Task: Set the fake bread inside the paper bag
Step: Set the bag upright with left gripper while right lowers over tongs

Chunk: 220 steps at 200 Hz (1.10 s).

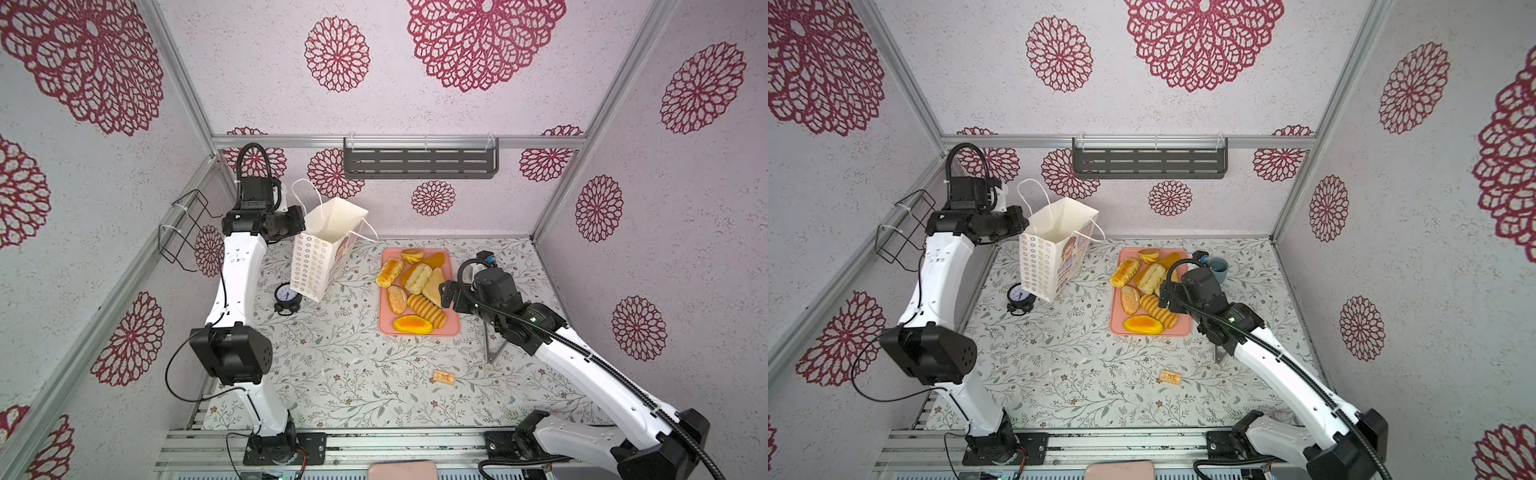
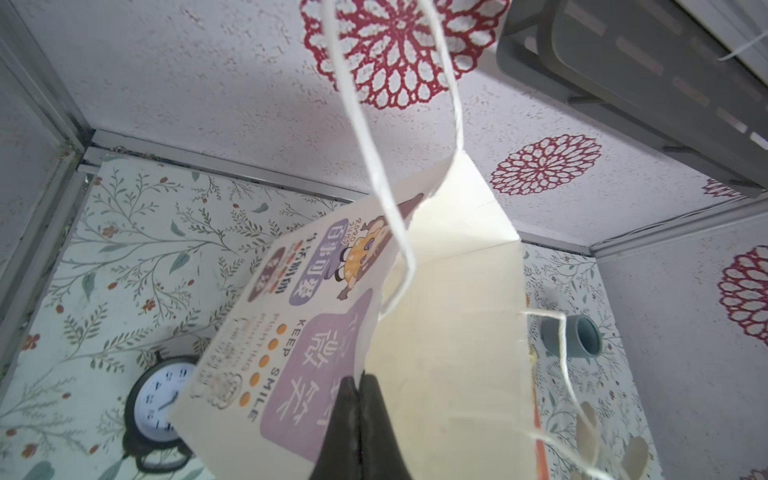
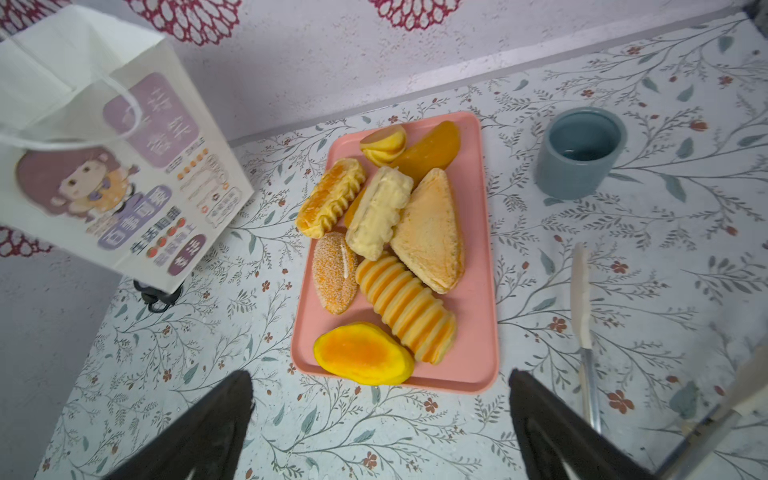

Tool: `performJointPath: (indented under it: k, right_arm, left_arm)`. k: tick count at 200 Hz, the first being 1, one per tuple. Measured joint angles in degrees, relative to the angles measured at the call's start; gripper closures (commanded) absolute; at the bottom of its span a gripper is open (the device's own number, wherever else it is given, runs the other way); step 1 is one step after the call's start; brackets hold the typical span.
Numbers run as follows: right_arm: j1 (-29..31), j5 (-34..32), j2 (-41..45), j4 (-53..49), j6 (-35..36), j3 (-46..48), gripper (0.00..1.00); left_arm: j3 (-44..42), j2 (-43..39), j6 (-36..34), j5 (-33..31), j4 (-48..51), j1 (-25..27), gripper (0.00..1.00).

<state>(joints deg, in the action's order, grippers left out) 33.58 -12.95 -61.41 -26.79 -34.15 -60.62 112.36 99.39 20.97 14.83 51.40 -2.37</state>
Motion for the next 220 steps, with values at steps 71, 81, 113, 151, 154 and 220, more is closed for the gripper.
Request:
performJointPath:
  k: [71, 81, 113, 151, 154, 220]
  right_arm:
    - [-8.11, 3.23, 0.92, -1.95, 0.39, 1.49, 0.04]
    - [-8.35, 3.85, -0.39, -2.4, 0.76, 0.94, 0.03]
    - [-8.59, 4.24, -2.97, -4.57, 1.7, 0.74, 0.01]
    - [-9.49, 3.56, -3.76, -7.28, 2.71, -0.07, 0.01]
    - [-9.62, 3.54, -3.82, -7.52, 2.89, -0.26, 0.01]
    - [-12.11, 4.2, -6.69, -8.68, 4.17, -0.87, 0.01]
  left_arm:
    - [-27.71, -21.75, 13.07, 1.62, -9.6, 0.2, 1.0]
    - [-30.29, -24.63, 15.37, 1.6, -10.91, 0.24, 1.0]
    - [-37.75, -34.91, 22.23, 0.28, -14.91, 0.46, 1.0]
    - [-46.75, -44.74, 28.72, -1.53, -18.05, 1.01, 1.0]
    - [-47.34, -45.18, 29.09, -1.66, -18.21, 1.09, 1.0]
    - [-60.02, -50.27, 38.93, -6.34, -22.49, 6.34, 1.0]
